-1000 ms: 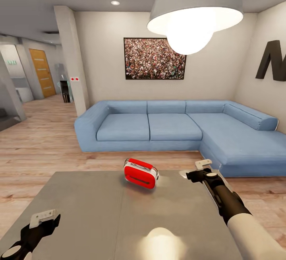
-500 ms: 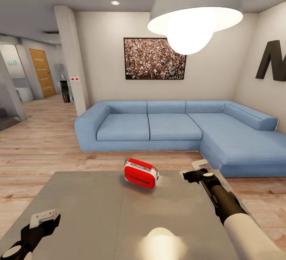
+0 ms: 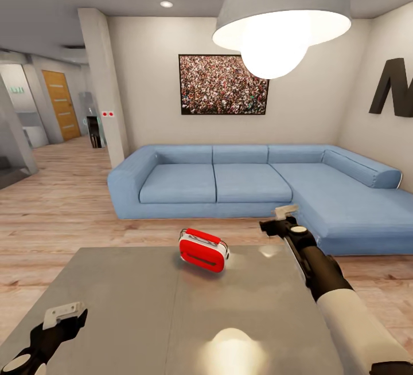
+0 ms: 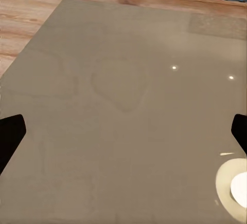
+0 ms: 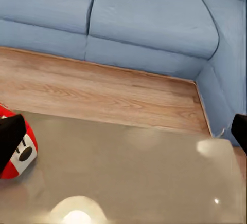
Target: Turn on the radio receiver that's on the table in the living room.
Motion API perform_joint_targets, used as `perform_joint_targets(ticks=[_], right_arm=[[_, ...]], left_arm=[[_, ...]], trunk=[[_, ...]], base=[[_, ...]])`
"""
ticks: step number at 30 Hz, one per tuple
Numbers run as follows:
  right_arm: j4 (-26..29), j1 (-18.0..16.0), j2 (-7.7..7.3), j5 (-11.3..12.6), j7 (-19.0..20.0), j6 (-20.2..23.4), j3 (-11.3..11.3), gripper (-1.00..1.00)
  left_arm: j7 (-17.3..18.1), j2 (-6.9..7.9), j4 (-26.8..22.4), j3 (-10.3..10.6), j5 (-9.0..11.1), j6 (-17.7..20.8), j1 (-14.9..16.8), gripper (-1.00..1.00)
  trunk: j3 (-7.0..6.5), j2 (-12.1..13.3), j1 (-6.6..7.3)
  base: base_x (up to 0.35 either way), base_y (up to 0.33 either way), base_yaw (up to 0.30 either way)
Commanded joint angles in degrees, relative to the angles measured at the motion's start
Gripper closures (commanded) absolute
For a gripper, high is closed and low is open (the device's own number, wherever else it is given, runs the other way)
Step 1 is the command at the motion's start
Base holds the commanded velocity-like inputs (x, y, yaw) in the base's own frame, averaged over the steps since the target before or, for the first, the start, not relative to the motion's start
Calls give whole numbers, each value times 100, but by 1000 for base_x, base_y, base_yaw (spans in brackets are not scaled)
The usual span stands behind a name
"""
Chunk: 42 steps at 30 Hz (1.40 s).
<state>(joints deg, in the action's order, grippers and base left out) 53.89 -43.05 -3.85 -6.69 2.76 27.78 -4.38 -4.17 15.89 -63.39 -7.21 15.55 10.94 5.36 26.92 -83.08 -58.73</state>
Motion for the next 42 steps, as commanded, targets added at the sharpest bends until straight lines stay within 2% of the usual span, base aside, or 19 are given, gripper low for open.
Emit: perform_joint_targets(ticks=[1, 3, 6, 10, 13, 15, 18, 21, 24, 26, 30, 40, 42], right_arm=[[-24, -103, -10, 5, -5, 22, 3, -100], [-85, -258, -22, 7, -13, 78, 7, -100], [-491, -671, -33, 11, -67, 260, 12, -100], [-1434, -1370, -33, 19, -96, 341, 11, -100], [-1719, -1652, -8, 24, -74, 376, 9, -100], [-1805, -1830, 65, 28, -35, 565, 5, -100], [-1877, -2199, 279, 27, -34, 1285, 0, -100], [-2269, -2521, 338, 22, -73, 1581, -1, -100], [-2613, -2647, 355, 14, -71, 1713, -8, -100], [-2805, -2699, 384, 3, -56, 1994, -28, -100], [-2917, -2727, 406, -7, -34, 2378, -45, -100], [-3091, -2735, 415, -3, 20, 2460, -53, -100], [-3093, -2735, 458, -2, 22, 2464, -53, -100]], left_arm=[[4, 0, 1, 0, 0, -36, 0, -100], [8, -11, 3, -3, 4, -125, 0, -100], [11, -35, 121, -1, 8, -260, 0, -100], [12, -49, 421, 7, 16, -316, 0, -100], [12, -55, 484, 8, 12, -346, 0, -100], [8, -58, 509, 8, 6, -479, 0, -100], [5, -60, 527, 9, 2, -661, 0, -100], [4, -60, 531, 14, 1, -695, -1, -100], [4, -60, 535, 16, 1, -704, -1, -100], [4, -60, 534, 17, 1, -709, 0, -100], [8, -57, 534, 17, 1, -708, 0, -100], [12, -58, 530, 9, 16, -733, 0, -100], [12, -53, 530, 9, 13, -732, -1, -100]], trunk=[[0, 0, 0], [0, 0, 0], [0, 0, 0], [0, 0, 0], [0, 0, 0], [0, 0, 0], [0, 0, 0], [0, 0, 0], [0, 0, 0], [0, 0, 0], [0, 0, 0], [0, 0, 0], [0, 0, 0]], base=[[0, 0, 0], [0, 0, 0], [0, 0, 0], [0, 0, 0], [0, 0, 0], [0, 0, 0], [0, 0, 0], [0, 0, 0], [0, 0, 0], [0, 0, 0], [0, 0, 0], [0, 0, 0], [0, 0, 0]])
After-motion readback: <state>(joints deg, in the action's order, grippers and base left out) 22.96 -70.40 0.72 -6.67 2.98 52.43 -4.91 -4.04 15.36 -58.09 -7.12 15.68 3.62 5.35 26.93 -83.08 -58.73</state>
